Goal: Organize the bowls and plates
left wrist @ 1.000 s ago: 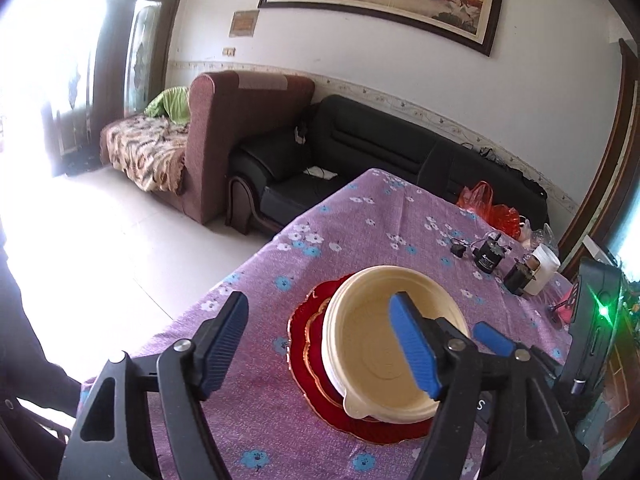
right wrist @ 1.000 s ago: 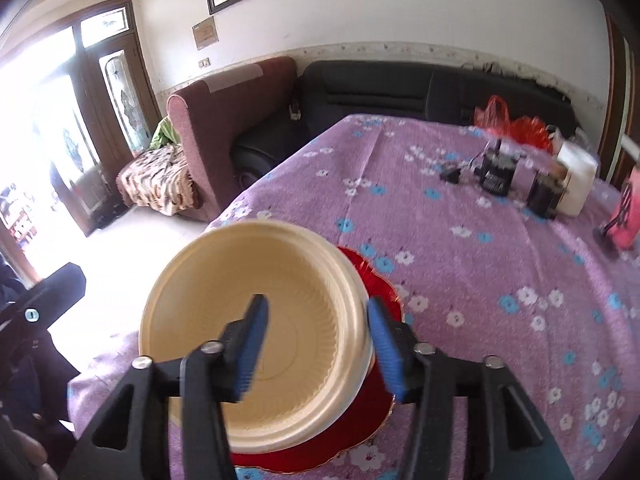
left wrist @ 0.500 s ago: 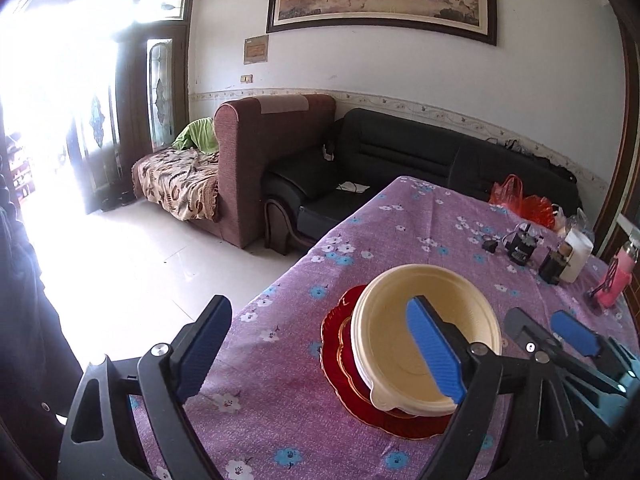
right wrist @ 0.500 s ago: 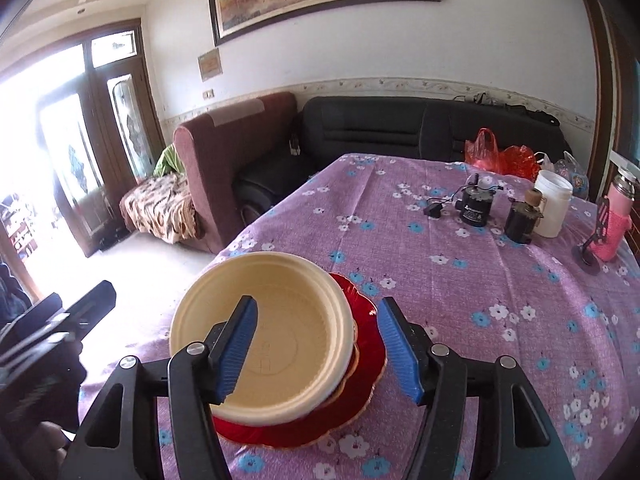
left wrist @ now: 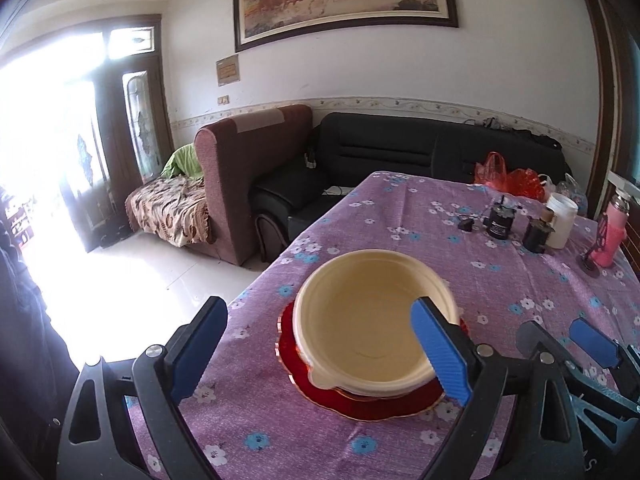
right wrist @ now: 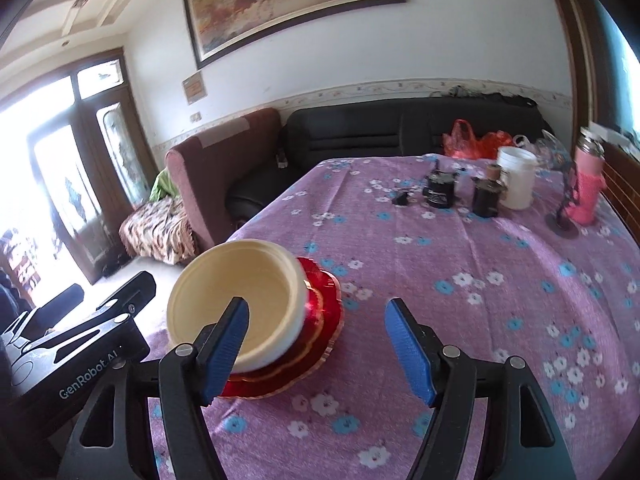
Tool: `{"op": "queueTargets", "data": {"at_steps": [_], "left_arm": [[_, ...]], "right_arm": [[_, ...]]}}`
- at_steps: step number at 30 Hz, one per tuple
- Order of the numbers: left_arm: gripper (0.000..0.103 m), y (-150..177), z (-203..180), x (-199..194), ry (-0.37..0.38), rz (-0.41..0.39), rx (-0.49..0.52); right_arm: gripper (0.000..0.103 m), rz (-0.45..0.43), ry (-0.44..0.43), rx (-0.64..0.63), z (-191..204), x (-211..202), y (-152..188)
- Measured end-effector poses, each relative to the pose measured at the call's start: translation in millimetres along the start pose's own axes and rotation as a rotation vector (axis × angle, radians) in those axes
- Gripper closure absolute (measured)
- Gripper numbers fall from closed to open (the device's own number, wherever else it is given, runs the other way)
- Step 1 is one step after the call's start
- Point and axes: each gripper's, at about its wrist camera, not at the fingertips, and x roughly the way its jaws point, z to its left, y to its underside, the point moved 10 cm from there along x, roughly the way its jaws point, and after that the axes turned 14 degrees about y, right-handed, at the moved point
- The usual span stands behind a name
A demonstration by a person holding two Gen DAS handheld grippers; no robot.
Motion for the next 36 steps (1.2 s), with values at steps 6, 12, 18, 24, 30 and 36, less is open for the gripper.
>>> {"op": "queueTargets", "data": {"at_steps": [6, 12, 18, 24, 30, 36], "left_arm": [[0.01, 2, -40, -3, 0.032, -0.004, 0.065], [0.01, 7, -68, -3, 0.054, 0.007, 0.11], [0.01, 10, -86, -4, 0.065, 0.016, 0.137], [0.01, 16, -96, -3, 0.086, 0.035, 0.146], [0.01, 20, -102, 0, 0.113, 0.057, 0.137], [0.01, 25, -103, 7, 0.129, 0.078, 0.128]], "right_arm": [[0.025, -0.009, 0.035, 0.065, -42, -12, 7], [0.025, -0.007, 0.058, 0.12, -74, -20, 13], [0.024, -0.008, 0.064, 0.163, -95, -25, 16], [0.024, -0.019, 0.076, 0.181, -106, -30, 17], [0.023, -0.029, 0.089, 0.191, -113, -35, 18], [0.022, -0.031, 0.102, 0.182, -114, -34, 19]]}}
